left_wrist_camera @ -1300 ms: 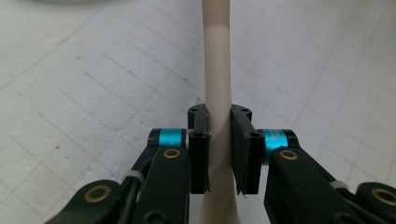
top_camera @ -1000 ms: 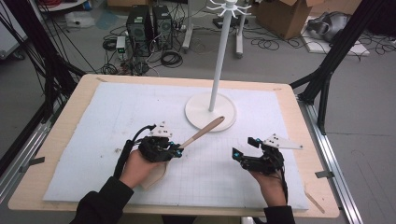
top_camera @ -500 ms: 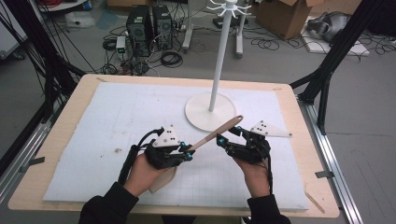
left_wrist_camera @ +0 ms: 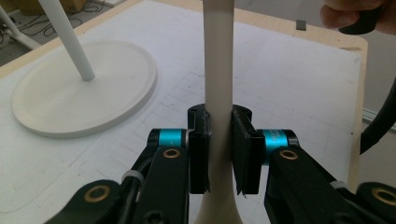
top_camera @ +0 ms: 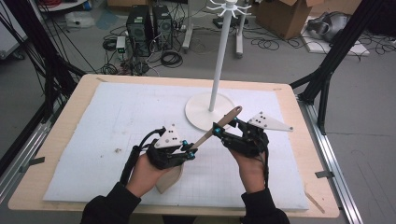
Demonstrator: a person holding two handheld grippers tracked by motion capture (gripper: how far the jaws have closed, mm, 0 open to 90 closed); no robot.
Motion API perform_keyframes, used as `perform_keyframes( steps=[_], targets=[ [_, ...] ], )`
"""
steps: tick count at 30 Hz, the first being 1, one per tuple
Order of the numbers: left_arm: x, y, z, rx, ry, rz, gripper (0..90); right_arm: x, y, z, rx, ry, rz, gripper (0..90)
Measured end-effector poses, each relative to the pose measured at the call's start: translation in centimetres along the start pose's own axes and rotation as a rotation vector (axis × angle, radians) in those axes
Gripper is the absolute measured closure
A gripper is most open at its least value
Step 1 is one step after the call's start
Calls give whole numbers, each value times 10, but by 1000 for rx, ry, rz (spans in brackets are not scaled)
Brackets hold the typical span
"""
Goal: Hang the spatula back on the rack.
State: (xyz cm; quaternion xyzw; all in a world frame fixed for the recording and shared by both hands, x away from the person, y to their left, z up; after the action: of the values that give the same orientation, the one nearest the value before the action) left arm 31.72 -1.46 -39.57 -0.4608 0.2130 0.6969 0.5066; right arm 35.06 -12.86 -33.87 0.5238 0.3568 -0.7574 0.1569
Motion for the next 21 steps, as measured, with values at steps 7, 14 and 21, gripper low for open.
perform_keyframes(
  steps=[7, 14, 21],
  targets=[
    [-12, 1, 5, -6, 47, -9, 778, -19, -26, -5, -46, 5, 24, 611],
    [-14, 4, 7, 32, 77, -18, 776, -24, -43, -4, -136, 16, 44, 674],
    [-21, 8, 14, 87, 144, -35, 776, -32, -62, 3, -283, 7, 44, 715]
  ],
)
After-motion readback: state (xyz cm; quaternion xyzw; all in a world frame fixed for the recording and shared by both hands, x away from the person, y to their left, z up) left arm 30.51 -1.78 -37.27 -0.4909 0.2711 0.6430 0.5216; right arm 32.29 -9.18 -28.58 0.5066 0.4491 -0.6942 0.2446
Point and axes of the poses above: each handheld gripper's, and its own axes: z roughly backward along the jaws, x roughly out of its underside, y roughly to its right, the point moved 10 cm from there along -z, roughly forward along the jaws, and after that the axes turned 10 degrees about -z, right-handed, at the moved point
